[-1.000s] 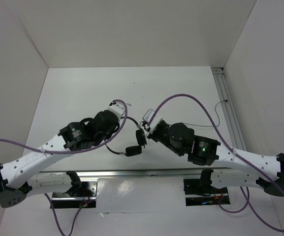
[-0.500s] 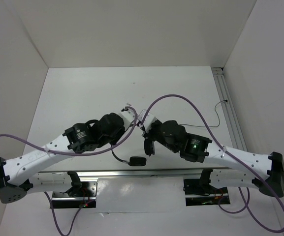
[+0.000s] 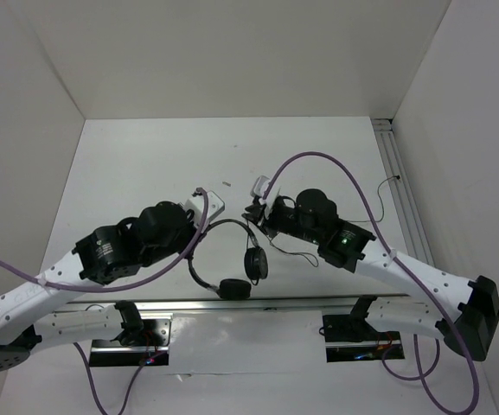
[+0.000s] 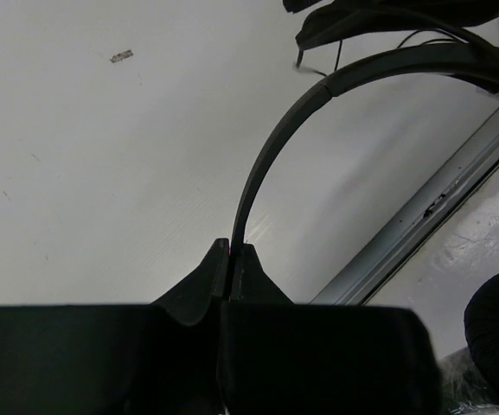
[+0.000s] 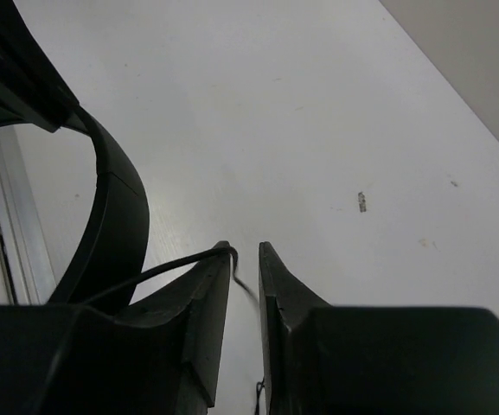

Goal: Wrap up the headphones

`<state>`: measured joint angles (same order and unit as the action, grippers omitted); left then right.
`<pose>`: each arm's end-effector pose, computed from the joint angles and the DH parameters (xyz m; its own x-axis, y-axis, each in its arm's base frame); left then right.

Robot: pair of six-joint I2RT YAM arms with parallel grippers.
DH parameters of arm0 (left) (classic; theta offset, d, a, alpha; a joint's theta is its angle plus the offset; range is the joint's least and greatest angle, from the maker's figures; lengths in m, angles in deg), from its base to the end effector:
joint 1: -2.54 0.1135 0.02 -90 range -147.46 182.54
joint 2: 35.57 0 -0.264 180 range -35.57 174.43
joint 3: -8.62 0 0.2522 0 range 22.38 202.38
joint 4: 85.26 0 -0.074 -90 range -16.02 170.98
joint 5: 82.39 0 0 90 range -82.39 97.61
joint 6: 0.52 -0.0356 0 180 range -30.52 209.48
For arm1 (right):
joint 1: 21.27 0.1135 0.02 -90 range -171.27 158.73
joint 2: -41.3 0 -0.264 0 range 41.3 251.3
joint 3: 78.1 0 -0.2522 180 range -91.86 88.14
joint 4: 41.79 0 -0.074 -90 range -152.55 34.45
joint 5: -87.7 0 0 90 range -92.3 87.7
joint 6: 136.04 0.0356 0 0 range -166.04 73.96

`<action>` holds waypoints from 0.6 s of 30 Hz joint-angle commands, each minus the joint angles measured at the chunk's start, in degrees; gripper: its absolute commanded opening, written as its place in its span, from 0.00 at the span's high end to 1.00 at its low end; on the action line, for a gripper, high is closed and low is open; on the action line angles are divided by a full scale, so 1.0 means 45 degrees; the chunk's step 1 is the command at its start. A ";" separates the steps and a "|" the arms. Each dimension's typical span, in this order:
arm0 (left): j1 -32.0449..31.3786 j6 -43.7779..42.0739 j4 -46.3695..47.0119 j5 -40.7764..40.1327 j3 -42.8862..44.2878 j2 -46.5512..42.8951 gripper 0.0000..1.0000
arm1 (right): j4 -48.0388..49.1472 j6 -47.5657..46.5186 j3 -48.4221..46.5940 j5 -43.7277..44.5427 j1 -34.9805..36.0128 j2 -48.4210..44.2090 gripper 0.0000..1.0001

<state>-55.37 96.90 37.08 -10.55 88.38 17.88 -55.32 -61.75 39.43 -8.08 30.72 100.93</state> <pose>0.1055 -0.1474 0.3813 -0.3598 0.3428 -0.8678 0.6224 0.7811 0.0505 0.1486 0.1960 0.3335 0.1188 -0.2855 -0.9510 -0.8442 0.4751 -0.2481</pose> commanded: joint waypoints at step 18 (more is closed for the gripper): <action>-0.0119 0.1944 0.1435 -0.0986 0.1564 -0.0822 1.00 | 0.4360 0.1867 0.1760 -0.5276 -0.1924 0.1003 0.55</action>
<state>-55.74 101.41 38.85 -13.32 91.46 16.53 -42.65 -55.23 46.19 -27.84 23.11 103.99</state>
